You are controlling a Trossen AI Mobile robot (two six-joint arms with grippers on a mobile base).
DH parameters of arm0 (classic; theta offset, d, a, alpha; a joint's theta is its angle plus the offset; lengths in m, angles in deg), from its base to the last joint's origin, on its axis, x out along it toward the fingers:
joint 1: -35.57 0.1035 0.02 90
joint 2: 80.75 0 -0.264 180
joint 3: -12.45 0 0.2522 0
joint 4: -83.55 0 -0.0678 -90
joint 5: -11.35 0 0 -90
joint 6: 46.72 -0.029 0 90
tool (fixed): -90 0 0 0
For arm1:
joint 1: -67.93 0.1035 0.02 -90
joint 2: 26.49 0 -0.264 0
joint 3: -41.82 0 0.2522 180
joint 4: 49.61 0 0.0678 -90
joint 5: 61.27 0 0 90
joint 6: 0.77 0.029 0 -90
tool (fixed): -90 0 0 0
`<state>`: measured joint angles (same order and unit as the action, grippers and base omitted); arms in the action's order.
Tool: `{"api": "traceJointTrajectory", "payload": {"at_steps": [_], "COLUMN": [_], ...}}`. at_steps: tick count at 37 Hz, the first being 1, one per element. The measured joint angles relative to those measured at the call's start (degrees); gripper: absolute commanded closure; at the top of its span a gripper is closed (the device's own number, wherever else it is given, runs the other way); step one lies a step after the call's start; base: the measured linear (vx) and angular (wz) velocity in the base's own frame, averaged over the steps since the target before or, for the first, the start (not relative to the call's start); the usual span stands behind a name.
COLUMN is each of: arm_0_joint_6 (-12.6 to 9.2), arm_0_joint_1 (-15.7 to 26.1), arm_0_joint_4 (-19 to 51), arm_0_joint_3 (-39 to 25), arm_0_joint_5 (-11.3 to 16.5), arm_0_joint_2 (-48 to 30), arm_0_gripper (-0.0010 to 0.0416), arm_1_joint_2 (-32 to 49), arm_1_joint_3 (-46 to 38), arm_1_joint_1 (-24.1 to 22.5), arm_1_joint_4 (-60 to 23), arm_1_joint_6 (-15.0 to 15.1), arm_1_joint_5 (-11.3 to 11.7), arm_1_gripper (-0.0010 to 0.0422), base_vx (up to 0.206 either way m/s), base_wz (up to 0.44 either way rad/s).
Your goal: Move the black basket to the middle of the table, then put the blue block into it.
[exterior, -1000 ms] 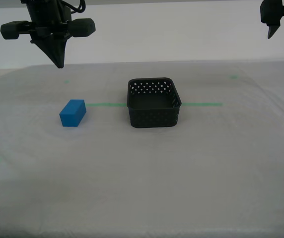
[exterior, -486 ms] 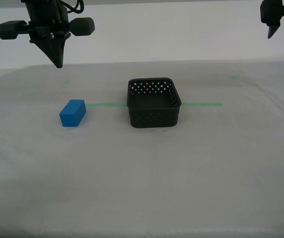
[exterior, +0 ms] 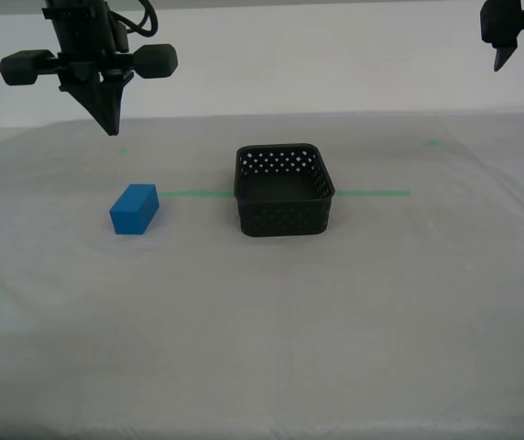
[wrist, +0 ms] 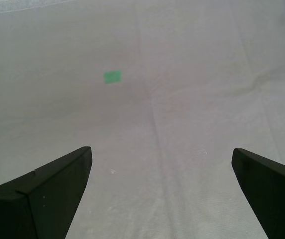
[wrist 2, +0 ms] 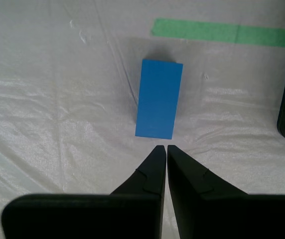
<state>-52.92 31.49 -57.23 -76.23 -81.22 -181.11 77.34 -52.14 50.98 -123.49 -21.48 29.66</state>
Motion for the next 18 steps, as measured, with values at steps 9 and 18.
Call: {"api": "traceJointTrajectory", "payload": {"at_steps": [9, 18], "arm_0_joint_6": [0.00, 0.00], "arm_0_joint_1": [0.00, -0.02], "arm_0_joint_4": [-0.04, -0.04], "arm_0_joint_3": [0.00, 0.00], "arm_0_joint_5": [0.00, 0.00], "arm_0_joint_2": [0.00, 0.00], "arm_0_gripper": [0.0012, 0.0012], "arm_1_joint_2": [0.00, -0.02], "arm_1_joint_3": [2.32, 2.45], "arm_1_joint_1": [-0.04, -0.04], "arm_1_joint_4": [0.96, 1.20], "arm_1_joint_6": [-1.22, 3.06], "arm_1_joint_5": [0.00, 0.02], "arm_1_gripper": [0.0272, 0.0143], "base_vx": [0.000, 0.000], "base_wz": [0.000, 0.000]}}
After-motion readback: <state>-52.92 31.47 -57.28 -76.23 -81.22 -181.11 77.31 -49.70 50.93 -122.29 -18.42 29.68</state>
